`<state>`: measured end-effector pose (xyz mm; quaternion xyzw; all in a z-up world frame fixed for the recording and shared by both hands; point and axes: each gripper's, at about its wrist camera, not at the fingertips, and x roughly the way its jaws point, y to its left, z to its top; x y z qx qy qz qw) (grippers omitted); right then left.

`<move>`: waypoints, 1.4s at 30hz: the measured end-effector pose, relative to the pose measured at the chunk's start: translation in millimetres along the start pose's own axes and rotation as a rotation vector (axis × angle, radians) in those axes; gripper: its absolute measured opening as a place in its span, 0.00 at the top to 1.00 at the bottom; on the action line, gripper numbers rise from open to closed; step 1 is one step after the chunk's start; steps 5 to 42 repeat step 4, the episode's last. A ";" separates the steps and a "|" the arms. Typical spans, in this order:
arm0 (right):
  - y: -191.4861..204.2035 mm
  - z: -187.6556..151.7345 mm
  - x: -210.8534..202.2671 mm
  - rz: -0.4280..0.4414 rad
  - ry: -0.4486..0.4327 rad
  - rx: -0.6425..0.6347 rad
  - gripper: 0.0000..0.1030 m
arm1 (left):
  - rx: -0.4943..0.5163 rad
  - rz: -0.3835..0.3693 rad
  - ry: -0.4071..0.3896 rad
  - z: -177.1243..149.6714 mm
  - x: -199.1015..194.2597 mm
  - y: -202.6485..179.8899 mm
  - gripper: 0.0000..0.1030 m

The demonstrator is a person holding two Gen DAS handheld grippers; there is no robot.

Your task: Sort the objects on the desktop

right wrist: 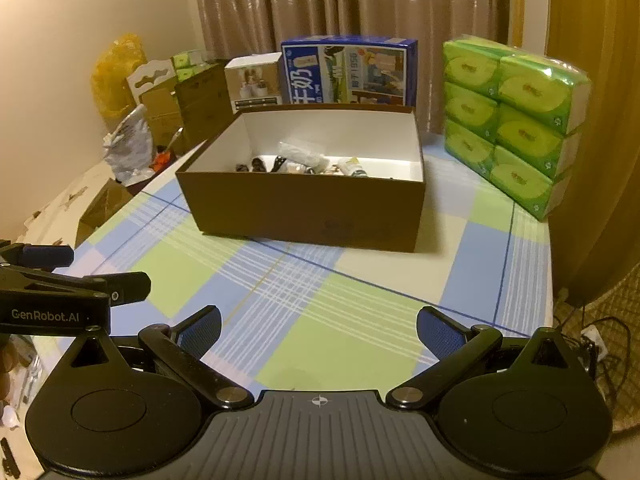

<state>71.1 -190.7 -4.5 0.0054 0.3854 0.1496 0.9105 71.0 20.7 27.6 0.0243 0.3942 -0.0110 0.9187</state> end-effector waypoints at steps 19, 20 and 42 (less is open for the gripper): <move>1.2 3.3 4.0 -0.007 0.004 0.005 0.02 | 0.011 -0.001 -0.001 3.7 5.0 -0.9 0.01; 1.2 3.3 4.0 -0.007 0.004 0.005 0.02 | 0.011 -0.001 -0.001 3.7 5.0 -0.9 0.01; 1.2 3.3 4.0 -0.007 0.004 0.005 0.02 | 0.011 -0.001 -0.001 3.7 5.0 -0.9 0.01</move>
